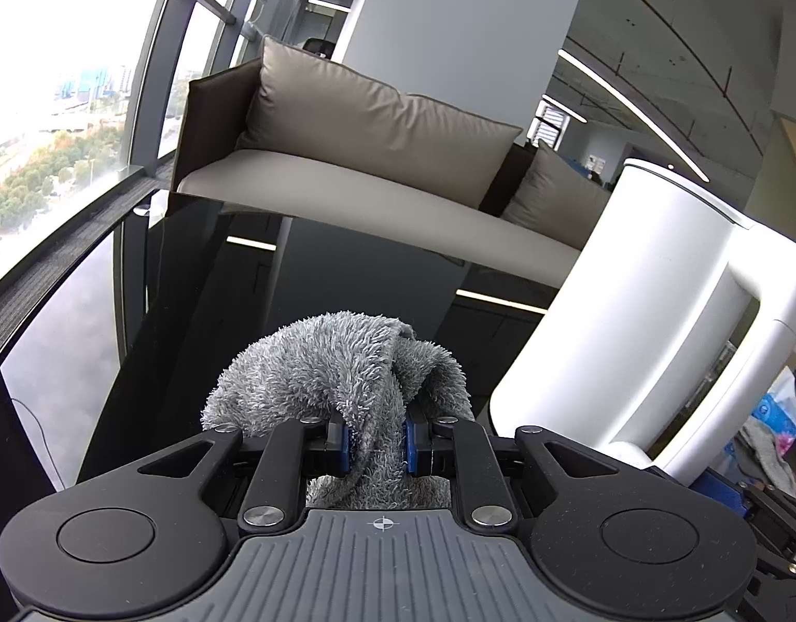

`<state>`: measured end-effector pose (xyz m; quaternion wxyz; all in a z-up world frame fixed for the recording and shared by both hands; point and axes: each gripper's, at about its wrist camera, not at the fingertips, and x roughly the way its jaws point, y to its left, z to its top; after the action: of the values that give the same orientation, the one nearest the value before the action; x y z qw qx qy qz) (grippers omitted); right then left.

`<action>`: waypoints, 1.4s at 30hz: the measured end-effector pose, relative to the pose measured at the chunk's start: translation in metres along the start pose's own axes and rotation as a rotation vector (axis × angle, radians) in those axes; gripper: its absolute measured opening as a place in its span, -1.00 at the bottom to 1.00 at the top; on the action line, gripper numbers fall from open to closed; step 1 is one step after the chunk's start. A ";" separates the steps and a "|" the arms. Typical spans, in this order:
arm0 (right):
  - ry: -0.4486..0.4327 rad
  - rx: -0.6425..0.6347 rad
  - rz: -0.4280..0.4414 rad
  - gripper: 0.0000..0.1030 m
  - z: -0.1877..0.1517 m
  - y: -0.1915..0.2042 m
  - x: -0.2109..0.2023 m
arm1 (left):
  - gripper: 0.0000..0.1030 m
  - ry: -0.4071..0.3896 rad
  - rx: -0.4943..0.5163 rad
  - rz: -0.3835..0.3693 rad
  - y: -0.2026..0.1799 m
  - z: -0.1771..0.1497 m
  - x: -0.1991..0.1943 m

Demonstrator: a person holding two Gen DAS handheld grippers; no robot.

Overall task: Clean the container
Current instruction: 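Lift and turn the kettle by its handle with the right gripper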

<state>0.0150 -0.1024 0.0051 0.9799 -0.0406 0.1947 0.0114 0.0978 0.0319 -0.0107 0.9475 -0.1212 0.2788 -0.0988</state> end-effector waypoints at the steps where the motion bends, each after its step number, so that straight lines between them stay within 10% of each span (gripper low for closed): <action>1: 0.003 0.006 -0.014 -0.36 0.000 -0.002 0.002 | -0.68 0.000 0.001 0.001 0.000 0.000 0.000; 17: 0.036 0.072 -0.164 -0.12 0.000 -0.031 0.041 | -0.68 0.009 0.023 -0.003 -0.009 -0.003 0.006; 42: 0.007 -0.001 -0.021 -0.33 -0.007 -0.068 0.055 | -0.67 0.049 0.036 0.006 -0.019 -0.009 0.025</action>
<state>0.0659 -0.1700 -0.0176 0.9793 -0.0430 0.1976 0.0009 0.1110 0.0060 -0.0256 0.9427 -0.1007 0.3005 -0.1038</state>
